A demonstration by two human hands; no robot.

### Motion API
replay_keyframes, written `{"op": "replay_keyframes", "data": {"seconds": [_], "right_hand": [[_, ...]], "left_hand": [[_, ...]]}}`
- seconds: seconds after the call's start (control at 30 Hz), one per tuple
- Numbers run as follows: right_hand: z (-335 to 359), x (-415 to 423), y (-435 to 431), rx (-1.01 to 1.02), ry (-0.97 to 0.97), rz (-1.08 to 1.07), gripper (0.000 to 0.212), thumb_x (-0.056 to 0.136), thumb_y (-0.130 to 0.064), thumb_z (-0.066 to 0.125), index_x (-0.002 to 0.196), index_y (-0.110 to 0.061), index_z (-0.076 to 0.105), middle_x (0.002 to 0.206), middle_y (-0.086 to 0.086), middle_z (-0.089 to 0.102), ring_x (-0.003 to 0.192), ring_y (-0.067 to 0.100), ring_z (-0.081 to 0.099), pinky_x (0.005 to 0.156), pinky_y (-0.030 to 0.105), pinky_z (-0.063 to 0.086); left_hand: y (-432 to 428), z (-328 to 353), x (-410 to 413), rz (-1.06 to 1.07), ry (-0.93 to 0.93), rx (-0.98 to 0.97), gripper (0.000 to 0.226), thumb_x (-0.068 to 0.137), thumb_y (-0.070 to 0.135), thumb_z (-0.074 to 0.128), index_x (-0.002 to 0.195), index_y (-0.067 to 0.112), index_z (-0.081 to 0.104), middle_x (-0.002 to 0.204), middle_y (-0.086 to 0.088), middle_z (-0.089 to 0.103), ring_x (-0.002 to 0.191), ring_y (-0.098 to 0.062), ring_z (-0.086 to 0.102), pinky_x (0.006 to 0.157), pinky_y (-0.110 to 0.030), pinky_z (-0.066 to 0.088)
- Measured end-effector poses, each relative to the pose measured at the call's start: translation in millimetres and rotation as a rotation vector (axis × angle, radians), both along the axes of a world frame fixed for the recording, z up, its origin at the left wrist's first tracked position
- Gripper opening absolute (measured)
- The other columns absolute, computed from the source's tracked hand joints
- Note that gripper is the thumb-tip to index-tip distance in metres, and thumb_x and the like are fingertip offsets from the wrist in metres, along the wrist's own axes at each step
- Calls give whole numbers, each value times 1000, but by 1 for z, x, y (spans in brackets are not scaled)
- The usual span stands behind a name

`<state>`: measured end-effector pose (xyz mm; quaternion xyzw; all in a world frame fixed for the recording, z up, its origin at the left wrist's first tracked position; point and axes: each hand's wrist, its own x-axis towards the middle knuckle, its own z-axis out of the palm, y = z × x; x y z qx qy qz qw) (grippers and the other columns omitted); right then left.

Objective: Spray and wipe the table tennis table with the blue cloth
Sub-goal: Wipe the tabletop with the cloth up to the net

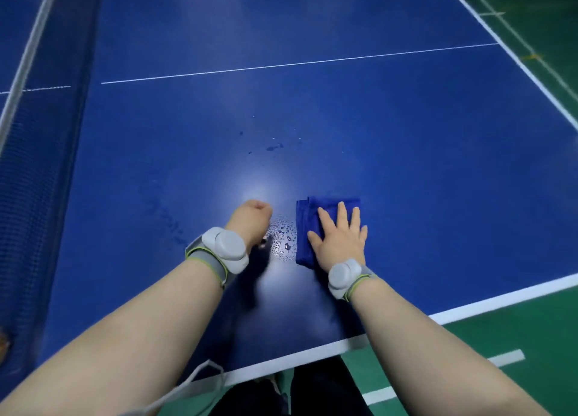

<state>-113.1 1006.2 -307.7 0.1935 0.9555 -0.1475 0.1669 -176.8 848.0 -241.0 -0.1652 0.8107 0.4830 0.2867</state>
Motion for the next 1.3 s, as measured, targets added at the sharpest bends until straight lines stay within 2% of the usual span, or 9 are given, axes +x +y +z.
{"op": "replay_keyframes", "data": {"seconds": [0.1,0.23,0.37,0.47,0.6,0.73,0.93,1.07,1.3], "right_hand": [[-25,6,2,61,-61,142,70,98,-63,26,154,-37,-6,162,3,-21,147,36,-23,118,56,-8],[-32,1,-11,99,-53,237,72,94,-68,13,153,-37,-14,160,6,-28,144,39,-27,115,60,-12],[-35,-7,-37,75,-27,398,88,72,-71,-13,153,-36,-14,159,9,-27,142,42,-29,110,62,-18],[-33,-8,-56,66,-4,568,83,79,-73,2,154,-37,-8,160,8,-24,143,41,-29,109,62,-21],[-33,-9,-59,51,10,750,79,86,-74,25,154,-42,-2,162,5,-21,144,38,-27,109,63,-21],[-35,-10,-33,72,17,602,88,70,-76,1,152,-46,-1,163,2,-18,146,37,-25,109,64,-19],[-33,-20,60,200,-24,144,77,89,-75,25,152,-45,-7,163,1,-17,147,36,-19,114,64,-7],[-33,-36,101,179,-54,-148,76,89,-75,21,153,-44,-5,163,2,-16,147,37,-18,114,66,-3],[-36,-76,69,183,-12,-35,75,92,-72,19,154,-40,-8,163,7,-17,146,42,-17,114,66,-3]], "left_hand": [[-6,-9,-6,-51,53,-130,30,98,17,44,123,10,58,104,-10,63,74,-24,59,64,-19,47],[-11,-24,-9,-57,41,-228,37,99,18,43,135,13,50,136,-6,54,116,-25,54,86,-17,35],[-19,-39,-7,-128,53,-342,38,99,13,39,135,11,50,152,-9,32,140,-28,29,110,-28,25],[-29,-48,-7,-178,64,-432,38,97,9,37,133,11,48,158,-9,14,145,-35,8,115,-38,17],[-35,-57,-7,-219,72,-482,30,95,8,39,124,10,48,158,-9,12,145,-35,5,112,-43,22],[-27,-57,-9,-260,85,-537,33,97,12,38,129,9,44,160,-6,7,146,-32,2,111,-43,25],[-14,-62,-21,-336,123,-593,36,96,11,39,132,9,42,159,-5,9,145,-31,4,108,-44,29],[-16,-62,-28,-350,127,-642,39,94,8,39,133,12,41,159,-3,9,145,-29,5,112,-48,25],[-33,-66,-40,-370,85,-627,50,91,-1,30,139,15,35,160,0,8,147,-27,9,117,-47,16]]}}
